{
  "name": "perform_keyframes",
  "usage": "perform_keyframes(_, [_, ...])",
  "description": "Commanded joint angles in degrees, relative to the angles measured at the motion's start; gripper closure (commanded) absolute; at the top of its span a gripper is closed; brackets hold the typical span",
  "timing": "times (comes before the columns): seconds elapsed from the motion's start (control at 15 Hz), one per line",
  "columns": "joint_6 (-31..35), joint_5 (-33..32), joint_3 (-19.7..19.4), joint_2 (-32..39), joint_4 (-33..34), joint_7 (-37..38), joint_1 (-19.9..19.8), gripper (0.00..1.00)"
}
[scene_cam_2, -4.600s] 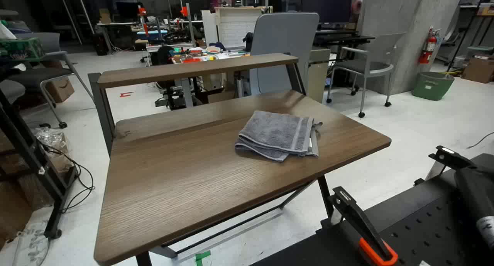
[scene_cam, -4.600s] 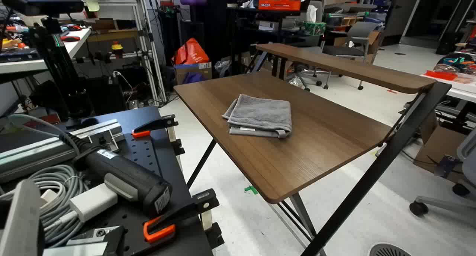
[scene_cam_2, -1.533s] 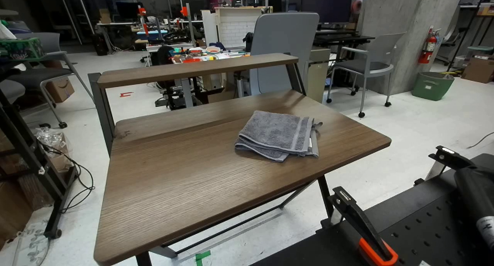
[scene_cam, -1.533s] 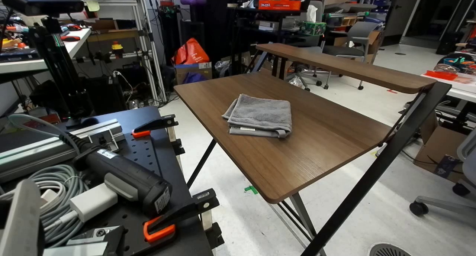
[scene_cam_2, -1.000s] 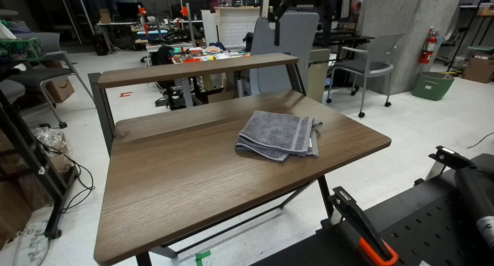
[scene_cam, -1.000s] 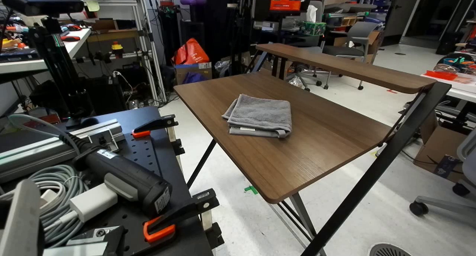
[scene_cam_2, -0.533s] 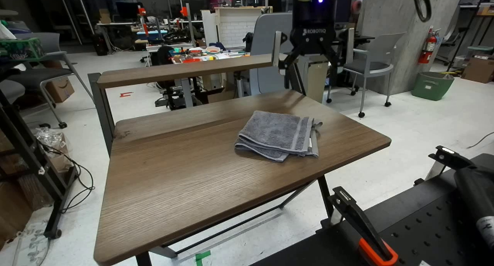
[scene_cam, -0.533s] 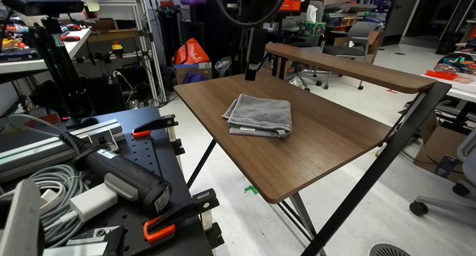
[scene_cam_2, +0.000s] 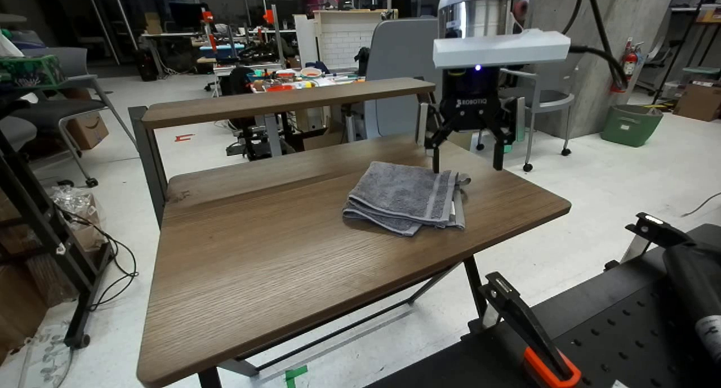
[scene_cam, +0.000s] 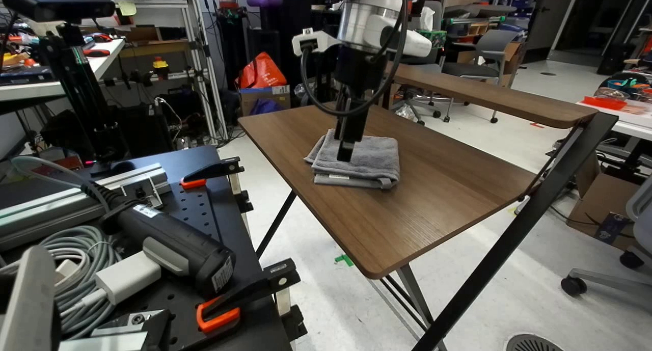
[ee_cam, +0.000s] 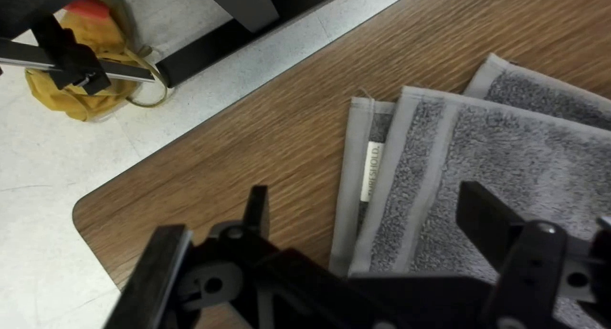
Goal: Move the grey towel to the left.
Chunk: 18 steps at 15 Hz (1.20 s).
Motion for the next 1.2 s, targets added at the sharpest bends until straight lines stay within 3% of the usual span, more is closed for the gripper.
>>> perform_keyframes(0.0, [3.22, 2.17, -1.49, 4.81, 3.44, 1.2, 1.61, 0.0])
perform_keyframes(0.53, [8.0, 3.11, -2.67, 12.28, 10.32, 5.1, 5.39, 0.0])
perform_keyframes(1.13, [7.14, 2.59, -2.59, 18.4, 16.79, 8.49, 10.41, 0.0])
